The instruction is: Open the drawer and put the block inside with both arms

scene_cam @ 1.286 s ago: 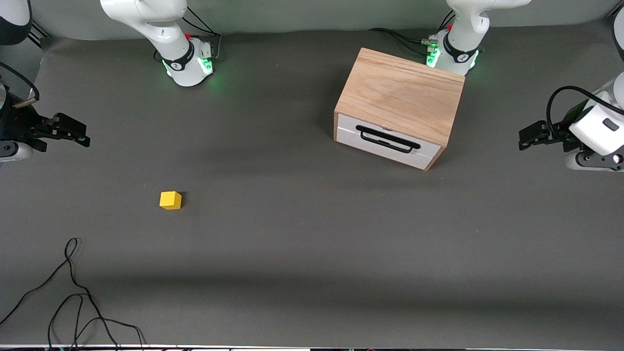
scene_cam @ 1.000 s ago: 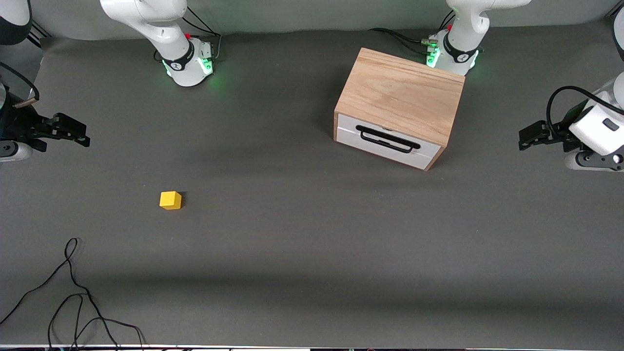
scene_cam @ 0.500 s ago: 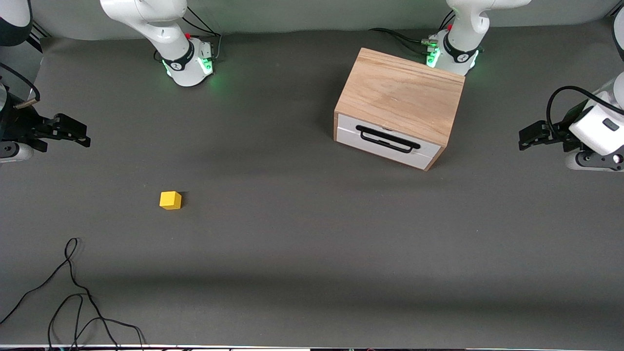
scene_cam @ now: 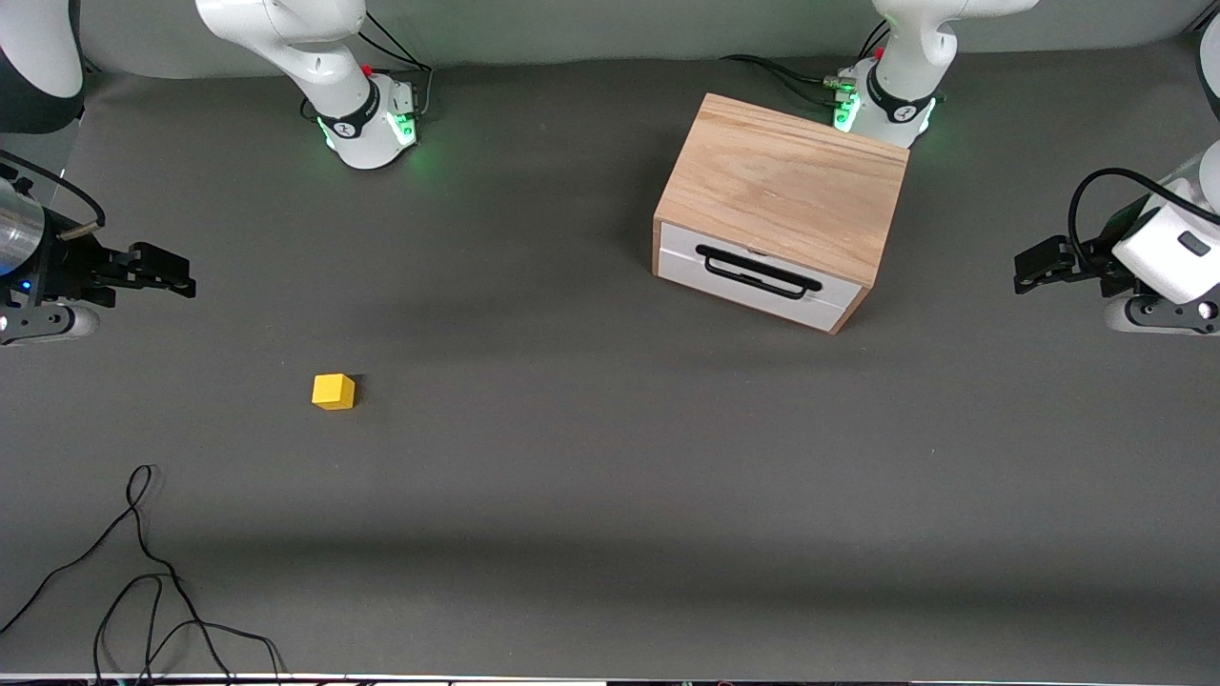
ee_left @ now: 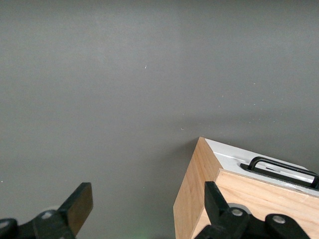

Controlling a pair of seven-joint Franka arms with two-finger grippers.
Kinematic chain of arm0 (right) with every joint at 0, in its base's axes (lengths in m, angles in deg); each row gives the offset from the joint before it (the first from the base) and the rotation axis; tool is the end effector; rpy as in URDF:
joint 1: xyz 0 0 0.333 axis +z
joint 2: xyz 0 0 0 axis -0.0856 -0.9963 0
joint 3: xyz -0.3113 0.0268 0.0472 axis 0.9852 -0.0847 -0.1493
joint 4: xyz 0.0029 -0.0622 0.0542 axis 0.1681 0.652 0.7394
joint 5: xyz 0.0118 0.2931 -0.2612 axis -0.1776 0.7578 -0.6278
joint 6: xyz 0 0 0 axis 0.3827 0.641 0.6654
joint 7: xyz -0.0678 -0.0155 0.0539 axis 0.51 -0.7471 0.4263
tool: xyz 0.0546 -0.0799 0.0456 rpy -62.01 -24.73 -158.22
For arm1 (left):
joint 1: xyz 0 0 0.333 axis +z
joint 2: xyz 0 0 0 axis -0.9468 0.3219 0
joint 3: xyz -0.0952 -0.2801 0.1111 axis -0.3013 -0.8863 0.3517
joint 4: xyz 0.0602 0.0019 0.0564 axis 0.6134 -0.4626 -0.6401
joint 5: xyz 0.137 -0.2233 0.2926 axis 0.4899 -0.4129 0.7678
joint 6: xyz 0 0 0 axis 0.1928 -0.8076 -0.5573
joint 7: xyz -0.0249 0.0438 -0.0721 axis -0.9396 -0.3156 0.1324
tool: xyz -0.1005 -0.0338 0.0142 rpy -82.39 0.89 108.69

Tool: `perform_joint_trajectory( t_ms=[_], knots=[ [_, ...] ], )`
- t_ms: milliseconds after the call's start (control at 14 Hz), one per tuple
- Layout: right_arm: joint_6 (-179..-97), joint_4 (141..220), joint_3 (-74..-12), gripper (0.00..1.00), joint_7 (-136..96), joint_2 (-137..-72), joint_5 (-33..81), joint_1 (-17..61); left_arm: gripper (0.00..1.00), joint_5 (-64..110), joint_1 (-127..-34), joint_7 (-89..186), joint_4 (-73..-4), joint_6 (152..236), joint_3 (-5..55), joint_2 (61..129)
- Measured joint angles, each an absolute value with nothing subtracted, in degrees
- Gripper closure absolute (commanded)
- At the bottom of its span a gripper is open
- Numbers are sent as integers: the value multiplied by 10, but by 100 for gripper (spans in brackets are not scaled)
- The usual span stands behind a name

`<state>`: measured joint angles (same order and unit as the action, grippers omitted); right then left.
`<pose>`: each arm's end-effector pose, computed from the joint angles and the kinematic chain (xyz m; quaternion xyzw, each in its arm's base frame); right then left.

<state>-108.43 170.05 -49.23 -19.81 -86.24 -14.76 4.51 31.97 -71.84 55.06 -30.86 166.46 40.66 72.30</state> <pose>0.5707 0.0006 0.5845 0.9969 0.0447 -0.0635 0.0120 0.5653 -0.0300 0.5824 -0.9987 0.0285 0.0424 0.0003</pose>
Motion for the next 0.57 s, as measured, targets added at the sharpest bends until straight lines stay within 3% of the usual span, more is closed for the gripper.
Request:
perform_joint_trajectory(
  t_ms=[571],
  knots=[
    [-1281,1863,-486,0,-201,-868,-148,45,0,320,-719,550,-309,1665,406,723]
  ],
)
